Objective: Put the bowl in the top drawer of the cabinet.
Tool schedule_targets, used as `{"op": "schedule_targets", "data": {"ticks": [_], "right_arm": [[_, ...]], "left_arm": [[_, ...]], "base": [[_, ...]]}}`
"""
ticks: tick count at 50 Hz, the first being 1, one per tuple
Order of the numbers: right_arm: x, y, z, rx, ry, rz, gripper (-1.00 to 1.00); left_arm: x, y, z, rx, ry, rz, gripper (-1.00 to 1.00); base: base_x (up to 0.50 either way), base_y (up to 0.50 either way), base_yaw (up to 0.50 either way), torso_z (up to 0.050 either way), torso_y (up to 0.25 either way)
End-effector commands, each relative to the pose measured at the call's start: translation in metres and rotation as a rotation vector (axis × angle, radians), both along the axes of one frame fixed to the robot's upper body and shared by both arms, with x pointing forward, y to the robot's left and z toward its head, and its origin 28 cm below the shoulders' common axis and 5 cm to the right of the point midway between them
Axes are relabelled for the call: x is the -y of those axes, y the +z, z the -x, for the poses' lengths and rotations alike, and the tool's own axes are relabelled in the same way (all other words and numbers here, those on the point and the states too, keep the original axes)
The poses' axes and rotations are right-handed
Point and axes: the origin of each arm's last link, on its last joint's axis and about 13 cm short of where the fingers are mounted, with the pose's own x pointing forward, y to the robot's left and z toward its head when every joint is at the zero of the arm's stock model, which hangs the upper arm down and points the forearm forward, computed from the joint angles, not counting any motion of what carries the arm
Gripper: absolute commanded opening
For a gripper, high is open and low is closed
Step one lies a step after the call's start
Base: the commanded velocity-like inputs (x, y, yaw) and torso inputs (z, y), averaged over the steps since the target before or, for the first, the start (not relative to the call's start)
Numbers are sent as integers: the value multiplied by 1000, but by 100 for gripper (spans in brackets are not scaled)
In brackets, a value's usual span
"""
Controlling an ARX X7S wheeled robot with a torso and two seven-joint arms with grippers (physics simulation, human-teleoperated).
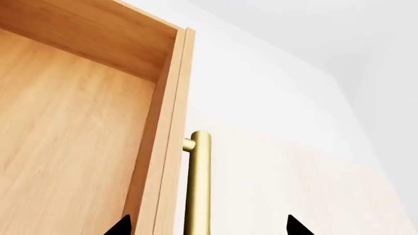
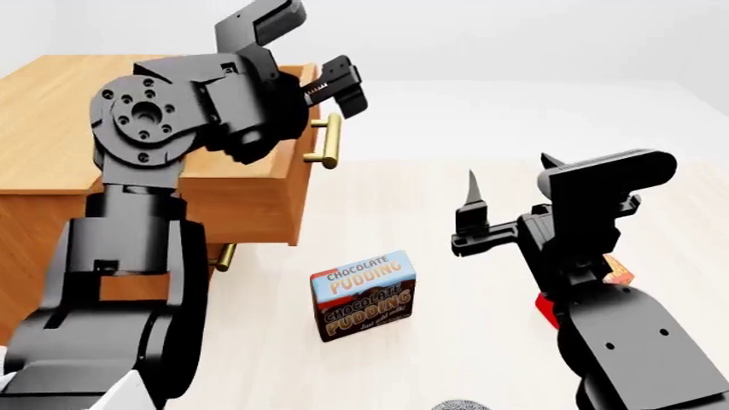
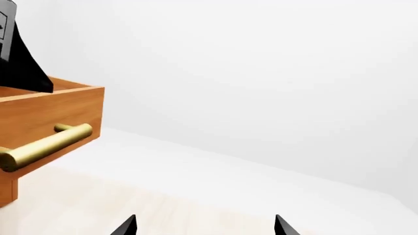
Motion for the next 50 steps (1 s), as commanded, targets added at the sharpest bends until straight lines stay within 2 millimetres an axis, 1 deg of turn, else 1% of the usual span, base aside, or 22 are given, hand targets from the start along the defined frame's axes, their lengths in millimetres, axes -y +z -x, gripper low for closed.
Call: {"op": "schedule_targets", "data": {"ticks": [1,13,18,27,32,38,44,46,50], "right_arm": [[2,-2,5,2,2,-5,100],[7,-8,9,-16,2,-10,100],[7,-9,10,-22,0,-11,100],[6,-18,11,-53,4,-14,100],[7,-20,12,-54,4,-26,100],[10,-23,15,-52,6,-44,100],[15,-26,16,-54,1,-63,100],[15,-27,16,-55,1,-66,100],[14,-27,16,-55,4,-70,100]], "left_arm": [[19,1,16,21,-82,36,100],[36,3,30,35,-130,39,100],[44,8,33,37,-154,50,100],[59,5,35,11,-191,76,100],[68,10,41,10,-214,80,100],[81,17,52,24,-253,73,100],[79,25,53,34,-257,83,100],[77,31,52,47,-255,87,100],[69,49,53,81,-242,113,100]], "base": [[0,0,0,0,0],[0,0,0,0,0],[0,0,0,0,2],[0,0,0,0,0],[0,0,0,0,0],[0,0,-1,0,2],[0,0,-3,0,2],[0,0,-3,0,0],[0,0,-3,0,5]]}}
